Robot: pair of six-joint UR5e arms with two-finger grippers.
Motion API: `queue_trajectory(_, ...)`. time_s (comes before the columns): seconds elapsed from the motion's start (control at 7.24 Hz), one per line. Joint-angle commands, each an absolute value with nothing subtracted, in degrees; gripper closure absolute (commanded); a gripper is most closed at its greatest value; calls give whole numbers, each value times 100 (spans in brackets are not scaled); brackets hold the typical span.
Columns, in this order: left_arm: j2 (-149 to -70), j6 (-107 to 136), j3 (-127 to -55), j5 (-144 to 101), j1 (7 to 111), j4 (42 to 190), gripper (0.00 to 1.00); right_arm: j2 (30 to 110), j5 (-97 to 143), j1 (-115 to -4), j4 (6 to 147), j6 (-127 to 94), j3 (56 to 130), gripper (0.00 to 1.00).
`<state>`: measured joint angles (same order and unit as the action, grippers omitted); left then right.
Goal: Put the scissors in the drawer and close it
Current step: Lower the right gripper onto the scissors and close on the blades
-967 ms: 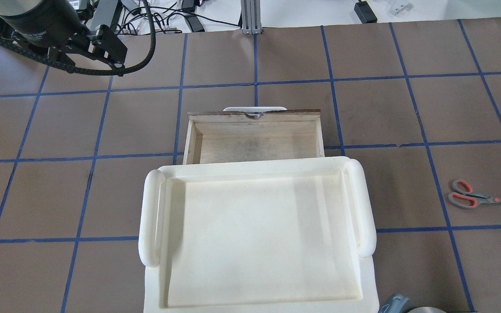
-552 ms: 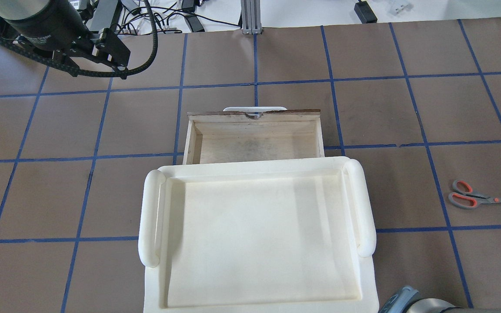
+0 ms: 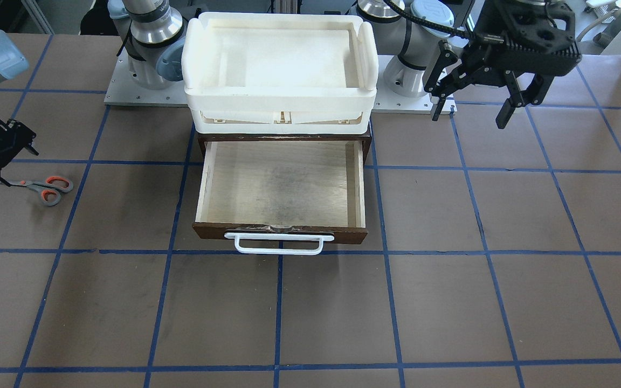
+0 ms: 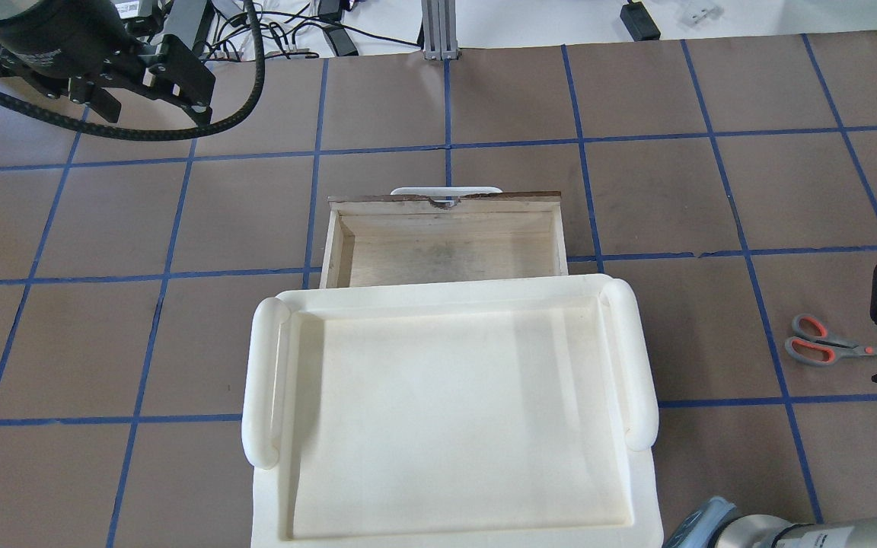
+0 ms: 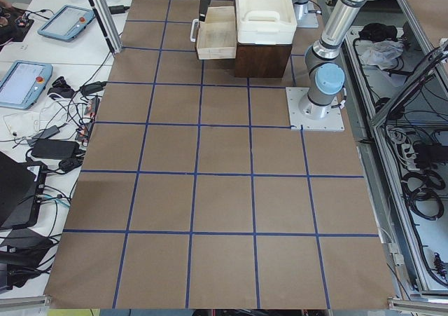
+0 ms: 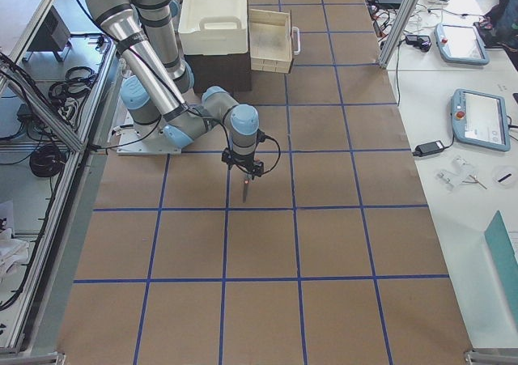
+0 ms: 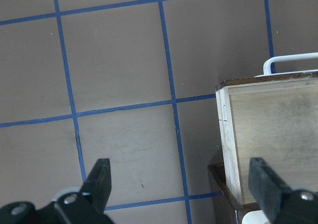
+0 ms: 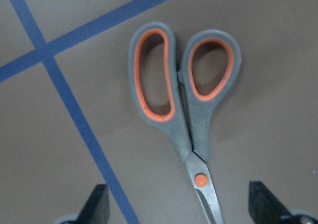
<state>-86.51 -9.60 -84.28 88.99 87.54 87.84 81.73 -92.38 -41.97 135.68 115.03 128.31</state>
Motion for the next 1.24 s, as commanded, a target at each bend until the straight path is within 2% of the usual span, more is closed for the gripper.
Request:
queue_trajectory(0.0,-8561,-967,-8481,8921,8771,8754,0,7867,-9105,-4184,13913,11759,12858,0)
queue_trajectory(0.14,-8474,-958,-8421,8834,8798,8728,0,7831,-9105,-4184,13913,11760,12858,1)
queue_trajectory(0.41,-8578,-1054,-8386,8912,8693,8824,0,7822,-9088,-4184,13922,11760,12858,12)
queue_trajectory(0.55,-8491,-1029,-8541,9112,8692,8885,0,7805,-9070,-4184,13922,12030,12858,12)
queue_trajectory(1.1,-8973,-1037,-8526,8939,8684,8771,0,7787,-8903,-4184,13992,12630,12867,12)
